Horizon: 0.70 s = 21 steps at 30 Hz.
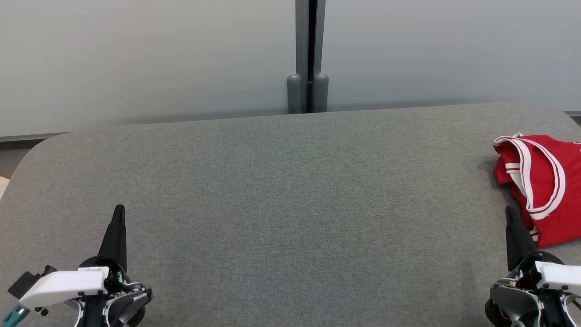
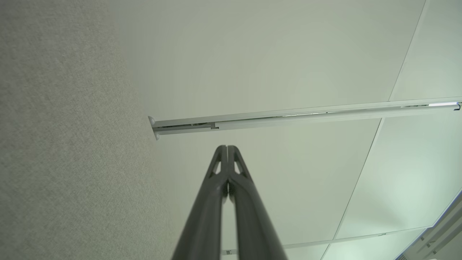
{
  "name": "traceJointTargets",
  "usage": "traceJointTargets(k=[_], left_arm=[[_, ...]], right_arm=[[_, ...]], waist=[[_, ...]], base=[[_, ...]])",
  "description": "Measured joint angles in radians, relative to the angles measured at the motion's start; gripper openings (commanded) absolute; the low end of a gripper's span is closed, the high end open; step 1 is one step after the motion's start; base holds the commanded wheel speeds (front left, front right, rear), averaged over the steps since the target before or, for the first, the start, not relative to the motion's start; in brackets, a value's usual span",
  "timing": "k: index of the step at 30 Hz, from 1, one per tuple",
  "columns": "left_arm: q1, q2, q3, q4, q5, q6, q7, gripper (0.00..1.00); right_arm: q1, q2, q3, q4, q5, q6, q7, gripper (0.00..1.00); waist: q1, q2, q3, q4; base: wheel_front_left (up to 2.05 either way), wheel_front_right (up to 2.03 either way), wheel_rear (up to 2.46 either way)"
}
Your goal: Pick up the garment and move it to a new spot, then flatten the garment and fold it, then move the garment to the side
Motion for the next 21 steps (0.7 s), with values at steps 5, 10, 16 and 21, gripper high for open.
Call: traceJointTargets(k=[5,10,16,21], left_arm=[[0.0,0.0,0.0,0.0,0.0,0.0,0.0,0.0],[0.0,0.0,0.0,0.0,0.0,0.0,0.0,0.0],[0.0,0.0,0.0,0.0,0.0,0.0,0.0,0.0],[0.0,0.0,0.0,0.0,0.0,0.0,0.0,0.0]], right_arm=[[0.0,0.001,0.0,0.0,0.0,0.0,0.0,0.0],[0.0,0.001,-0.001,0.0,0.0,0.0,0.0,0.0],[0.0,0.001,-0.001,0.0,0.0,0.0,0.001,0.0],[0.0,0.002,-0.002,0.0,0.0,0.0,0.001,0.0]], waist=[[0.0,0.0,0.0,0.0],[0.0,0.0,0.0,0.0],[0.0,0.0,0.0,0.0],[0.0,0.0,0.0,0.0]], base=[[0.0,0.0,0.0],[0.0,0.0,0.0],[0.0,0.0,0.0],[0.0,0.0,0.0]])
